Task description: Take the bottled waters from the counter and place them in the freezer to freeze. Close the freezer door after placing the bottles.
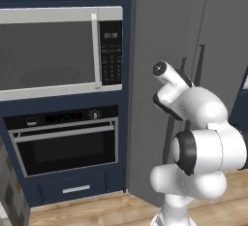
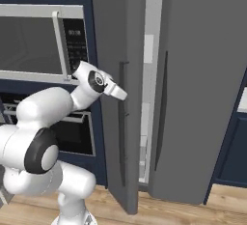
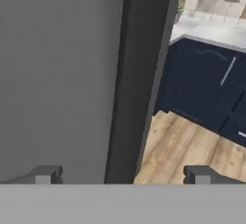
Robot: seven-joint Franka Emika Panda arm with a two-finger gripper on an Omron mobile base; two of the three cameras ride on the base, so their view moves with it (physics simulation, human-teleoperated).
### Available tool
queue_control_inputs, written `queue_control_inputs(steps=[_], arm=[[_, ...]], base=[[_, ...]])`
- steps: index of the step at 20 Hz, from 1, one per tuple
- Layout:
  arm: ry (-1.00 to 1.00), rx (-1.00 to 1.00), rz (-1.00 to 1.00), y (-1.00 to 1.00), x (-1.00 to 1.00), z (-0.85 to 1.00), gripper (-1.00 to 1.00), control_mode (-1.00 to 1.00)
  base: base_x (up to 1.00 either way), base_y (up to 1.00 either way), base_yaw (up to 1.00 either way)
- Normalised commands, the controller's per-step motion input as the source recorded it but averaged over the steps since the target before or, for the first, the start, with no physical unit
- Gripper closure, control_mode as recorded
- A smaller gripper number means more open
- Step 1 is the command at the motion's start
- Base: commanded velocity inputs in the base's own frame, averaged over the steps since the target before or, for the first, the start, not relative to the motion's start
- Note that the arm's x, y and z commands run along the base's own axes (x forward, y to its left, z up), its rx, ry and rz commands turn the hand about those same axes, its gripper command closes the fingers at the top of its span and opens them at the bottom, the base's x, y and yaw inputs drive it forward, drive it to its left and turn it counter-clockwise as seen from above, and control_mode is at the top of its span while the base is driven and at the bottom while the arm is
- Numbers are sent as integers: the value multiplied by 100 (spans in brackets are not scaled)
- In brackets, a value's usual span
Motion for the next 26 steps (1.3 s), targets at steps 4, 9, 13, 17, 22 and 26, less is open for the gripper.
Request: queue_control_inputs(steps=[4,9,13,17,22,26], arm=[[7,9,20,-62,60,0,-100,-100],[13,12,13,-34,39,13,-100,-100],[5,8,10,-15,31,21,-100,-100],[0,15,18,-23,28,25,-100,-100],[-15,7,18,-23,18,0,-100,-100],[-8,0,11,-1,21,0,-100,-100]], base=[[0,0,0],[0,0,0],[0,0,0],[0,0,0],[0,0,0],[0,0,0]])
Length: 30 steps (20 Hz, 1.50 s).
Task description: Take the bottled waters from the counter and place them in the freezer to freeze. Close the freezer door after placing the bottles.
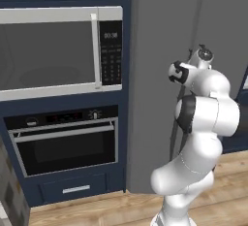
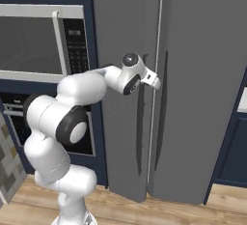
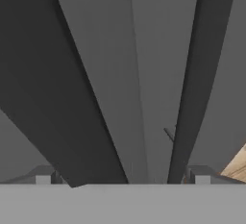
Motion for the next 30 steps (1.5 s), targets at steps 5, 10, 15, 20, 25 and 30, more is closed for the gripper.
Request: queue_control_inputs(steps=[5,10,15,20,25,30], arm=[[0,-1,7,0,25,5,-100,-100],[1,0,11,0,41,9,-100,-100],[0,0,8,0,44,2,-100,-100],[0,0,0,0,52,0,-100,-100],[2,-1,0,5,55,0,-100,-100],[10,-5,0,14,38,3,-100,-100]], base=[[0,0,0],[0,0,0],[0,0,0],[0,0,0],[0,0,0],[0,0,0]])
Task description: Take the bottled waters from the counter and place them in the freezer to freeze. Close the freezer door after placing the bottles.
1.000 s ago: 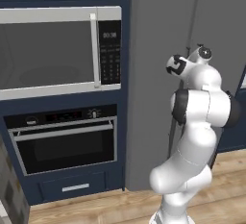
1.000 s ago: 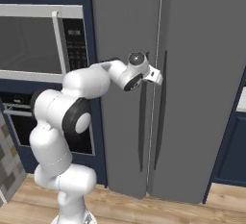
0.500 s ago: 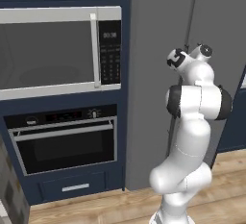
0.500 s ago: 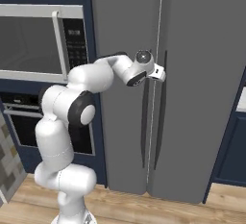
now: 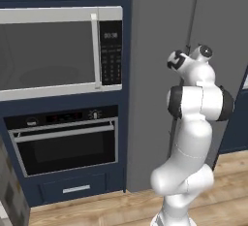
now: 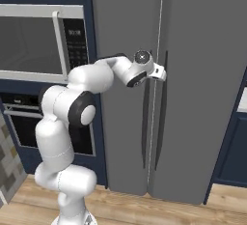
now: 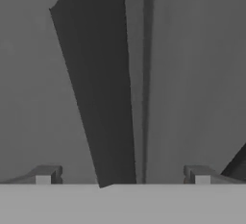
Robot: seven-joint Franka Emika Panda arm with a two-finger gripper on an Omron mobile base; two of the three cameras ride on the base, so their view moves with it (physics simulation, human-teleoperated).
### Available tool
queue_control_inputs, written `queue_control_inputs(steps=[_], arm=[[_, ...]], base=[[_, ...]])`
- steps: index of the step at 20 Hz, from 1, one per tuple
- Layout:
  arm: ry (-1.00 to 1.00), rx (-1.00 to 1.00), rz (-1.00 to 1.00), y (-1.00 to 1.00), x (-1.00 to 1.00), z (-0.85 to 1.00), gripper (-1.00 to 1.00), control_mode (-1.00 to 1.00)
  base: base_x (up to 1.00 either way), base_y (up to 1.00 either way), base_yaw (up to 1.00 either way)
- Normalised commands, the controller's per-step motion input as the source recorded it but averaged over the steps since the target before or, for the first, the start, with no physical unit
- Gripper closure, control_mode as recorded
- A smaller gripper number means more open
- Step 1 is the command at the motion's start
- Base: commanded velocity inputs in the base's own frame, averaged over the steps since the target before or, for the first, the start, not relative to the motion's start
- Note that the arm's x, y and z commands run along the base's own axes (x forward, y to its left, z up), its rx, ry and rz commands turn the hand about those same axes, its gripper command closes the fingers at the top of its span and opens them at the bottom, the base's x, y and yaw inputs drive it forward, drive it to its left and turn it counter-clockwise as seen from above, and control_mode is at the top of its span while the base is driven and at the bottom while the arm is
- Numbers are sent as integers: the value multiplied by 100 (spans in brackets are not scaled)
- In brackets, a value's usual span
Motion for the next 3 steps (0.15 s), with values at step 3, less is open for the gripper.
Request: queue_control_inputs(steps=[3], arm=[[13,-1,-2,24,13,14,-100,-100]], base=[[0,0,0]])
